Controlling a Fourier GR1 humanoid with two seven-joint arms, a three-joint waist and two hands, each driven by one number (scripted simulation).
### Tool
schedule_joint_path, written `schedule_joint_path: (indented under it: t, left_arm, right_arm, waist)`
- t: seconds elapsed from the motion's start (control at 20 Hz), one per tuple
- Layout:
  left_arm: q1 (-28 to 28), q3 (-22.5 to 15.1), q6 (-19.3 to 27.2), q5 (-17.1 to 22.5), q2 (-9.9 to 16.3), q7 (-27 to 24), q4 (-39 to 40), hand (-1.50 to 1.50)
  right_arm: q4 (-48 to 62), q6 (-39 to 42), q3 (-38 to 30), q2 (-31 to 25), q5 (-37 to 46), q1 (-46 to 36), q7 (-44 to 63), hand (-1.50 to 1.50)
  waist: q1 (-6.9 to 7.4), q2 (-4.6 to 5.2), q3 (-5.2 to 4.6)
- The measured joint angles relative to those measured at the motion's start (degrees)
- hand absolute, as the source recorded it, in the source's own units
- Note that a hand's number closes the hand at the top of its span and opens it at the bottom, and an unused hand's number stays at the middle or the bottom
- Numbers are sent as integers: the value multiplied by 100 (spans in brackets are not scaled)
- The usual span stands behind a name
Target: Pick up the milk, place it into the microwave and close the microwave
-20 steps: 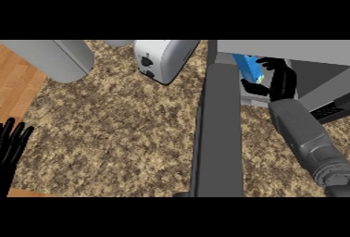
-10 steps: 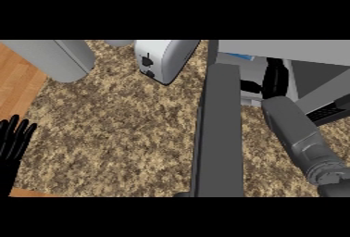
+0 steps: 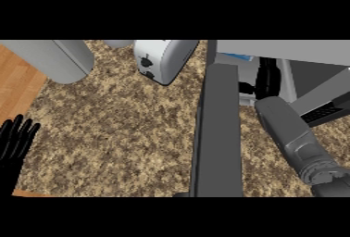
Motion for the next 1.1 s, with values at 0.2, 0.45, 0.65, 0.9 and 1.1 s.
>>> schedule_joint_path:
  t: [0.2,0.45,0.65,0.9,1.1]
  left_arm:
    - [73,58,-51,-15,31,-133,50,-150]
    - [80,75,-48,-21,28,-180,45,-150]
    - [205,52,-17,-83,-58,-254,-66,-150]
    - [363,16,67,-130,-182,-222,-205,-150]
    - [564,-45,-10,-177,-240,-290,-321,-150]
  right_arm:
    - [-49,66,-16,22,-2,52,-56,-150]
    - [-125,183,-95,53,-62,75,-113,-150]
    - [-215,361,-182,49,-131,299,-335,-150]
    - [-378,791,-336,95,-274,511,-676,-150]
    - [-466,1278,-487,174,-429,675,-928,-150]
  waist:
    - [-50,-29,-1]
    - [-121,-60,-1]
    - [-190,-93,-1]
    - [-312,-151,-5]
    - [-368,-179,-7]
